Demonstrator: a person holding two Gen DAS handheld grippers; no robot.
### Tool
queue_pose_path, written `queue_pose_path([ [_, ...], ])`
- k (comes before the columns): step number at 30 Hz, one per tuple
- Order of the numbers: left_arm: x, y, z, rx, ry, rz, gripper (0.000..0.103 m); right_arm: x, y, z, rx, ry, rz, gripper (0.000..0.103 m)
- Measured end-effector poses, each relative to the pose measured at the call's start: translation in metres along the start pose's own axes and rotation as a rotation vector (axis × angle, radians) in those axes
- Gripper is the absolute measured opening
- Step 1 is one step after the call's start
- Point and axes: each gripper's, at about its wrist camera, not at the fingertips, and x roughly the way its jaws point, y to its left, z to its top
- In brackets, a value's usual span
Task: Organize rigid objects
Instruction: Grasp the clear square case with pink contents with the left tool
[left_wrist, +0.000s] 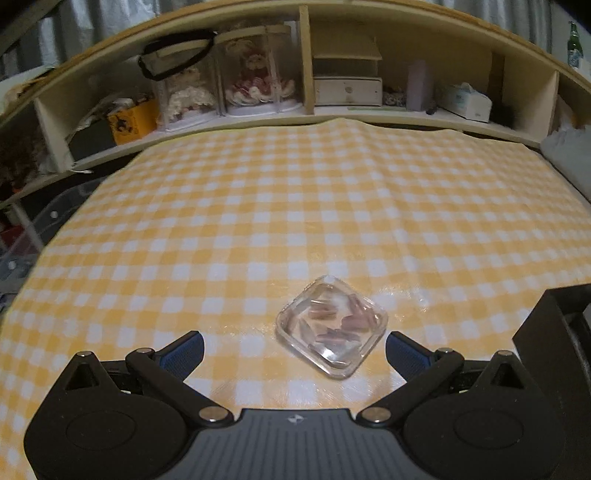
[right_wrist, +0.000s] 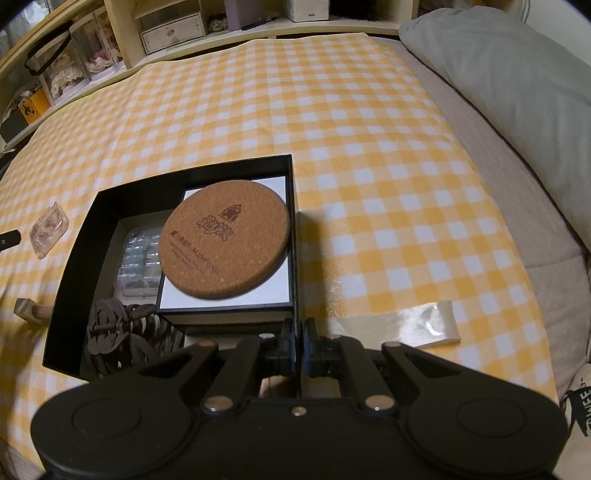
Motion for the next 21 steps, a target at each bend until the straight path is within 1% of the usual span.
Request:
queue_pose_path([
  [4, 0.018, 0.006, 0.000, 0.010, -0.025, -0.053, 0.103, 0.001, 0.001, 0.000, -0.005, 0.002, -0.003, 0.005],
  [6, 0.025, 0.008, 0.002, -0.002, -0.019, -0.065, 0.103, 0.001, 0.001, 0.000, -0.007, 0.001, -0.005, 0.005],
  [10, 0.038, 0.021, 0.009, -0.118, -0.039, -0.135, 0.103, 0.002, 0.003, -0.001, -0.022, 0.001, -0.013, 0.005],
  [12, 0.044, 0.027, 0.011, -0.167, -0.055, -0.158, 0.103, 0.001, 0.003, -0.001, -0.021, 0.001, -0.011, 0.005],
  [14, 0.050, 0.030, 0.014, -0.203, -0.060, -0.186, 0.103, 0.002, 0.004, -0.001, -0.022, 0.002, -0.010, 0.005],
  [16, 0.054, 0.033, 0.015, -0.231, -0.059, -0.230, 0.103, 0.002, 0.003, -0.001, -0.018, 0.001, -0.007, 0.005],
  [18, 0.057, 0.033, 0.013, -0.238, -0.043, -0.276, 0.103, 0.002, 0.002, -0.001, -0.014, 0.002, -0.004, 0.005],
  [21, 0.059, 0.028, 0.011, -0.199, 0.024, -0.319, 0.102, 0.001, 0.002, -0.001, -0.014, 0.001, -0.006, 0.005],
])
